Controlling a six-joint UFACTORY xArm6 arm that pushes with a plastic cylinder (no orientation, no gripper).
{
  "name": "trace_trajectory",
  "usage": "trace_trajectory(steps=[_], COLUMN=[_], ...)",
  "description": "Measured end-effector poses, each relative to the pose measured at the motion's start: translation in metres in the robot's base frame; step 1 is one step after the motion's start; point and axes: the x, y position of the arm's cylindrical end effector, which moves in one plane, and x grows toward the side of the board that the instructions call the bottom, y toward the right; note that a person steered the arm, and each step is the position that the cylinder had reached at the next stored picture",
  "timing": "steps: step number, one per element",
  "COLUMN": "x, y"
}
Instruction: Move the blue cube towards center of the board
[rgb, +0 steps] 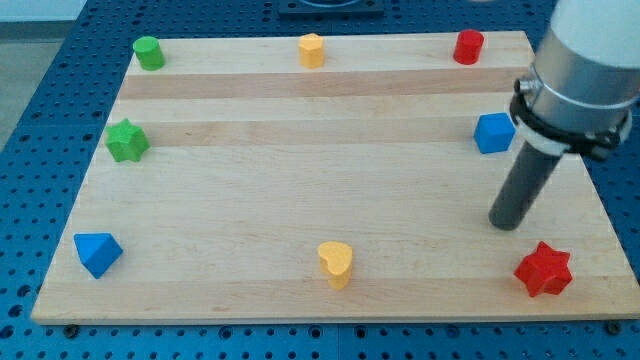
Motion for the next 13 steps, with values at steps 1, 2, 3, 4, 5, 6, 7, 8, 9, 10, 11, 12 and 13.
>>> trace_trajectory(steps=[1,2,3,4,5,6,7,8,9,10,11,12,13], x=[-0.003,-0.012,-0.048,-0.087,-0.108,-0.114,-0.115,-0.115,-0.115,-0.115,-0.115,-0.116,-0.112], y=[0.033,0.068,0.072,0.068,0.044,-0.010,-0.075,-0.097,-0.070,-0.084,-0.113,-0.135,-0.136])
